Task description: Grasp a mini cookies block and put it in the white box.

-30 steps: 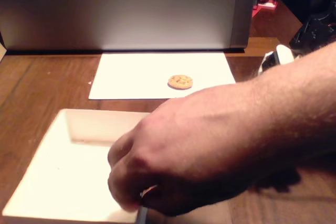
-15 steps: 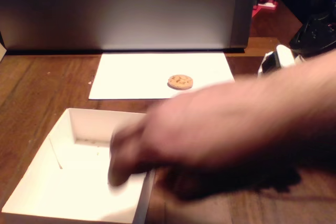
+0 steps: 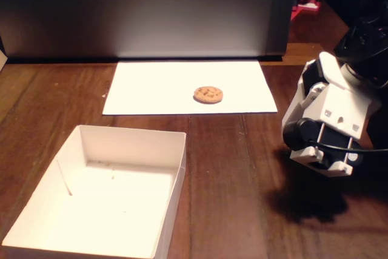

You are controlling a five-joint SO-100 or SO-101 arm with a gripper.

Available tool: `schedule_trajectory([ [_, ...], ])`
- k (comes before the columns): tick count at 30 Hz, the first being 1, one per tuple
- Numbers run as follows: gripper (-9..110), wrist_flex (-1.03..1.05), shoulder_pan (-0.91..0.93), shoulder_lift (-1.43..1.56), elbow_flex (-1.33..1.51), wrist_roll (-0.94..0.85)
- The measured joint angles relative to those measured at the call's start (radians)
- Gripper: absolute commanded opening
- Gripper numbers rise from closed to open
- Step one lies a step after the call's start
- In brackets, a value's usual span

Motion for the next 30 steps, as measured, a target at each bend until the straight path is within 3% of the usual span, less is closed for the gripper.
schedule_trajectory([
  [5,0,-0.006,-0.012,0.0,0.0,-0.008],
  [10,0,-0.071,0.025,0.0,-0.009,-0.225],
  [14,0,-0.118,0.13,-0.021,-0.163,-0.272],
  [17,5,-0.086,0.164,-0.272,-0.41,-0.241],
  [25,15,0.29,0.179,-1.216,-1.117,-0.101],
  [30,15,0.334,0.252,-1.505,-1.545,-0.046],
])
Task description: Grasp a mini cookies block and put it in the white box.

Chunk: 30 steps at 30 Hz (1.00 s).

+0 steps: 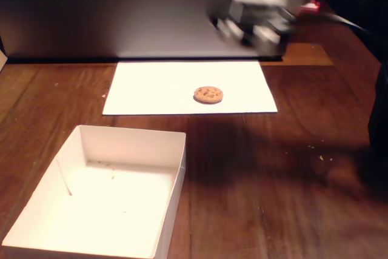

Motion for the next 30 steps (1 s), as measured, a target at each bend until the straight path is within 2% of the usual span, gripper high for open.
schedule_trajectory([
  [6,16,-0.08,0.067,-0.077,-0.143,0.002],
  [17,24,-0.199,0.103,-0.164,-0.057,0.018],
  [30,28,-0.21,0.098,-0.348,-0.041,0.044],
])
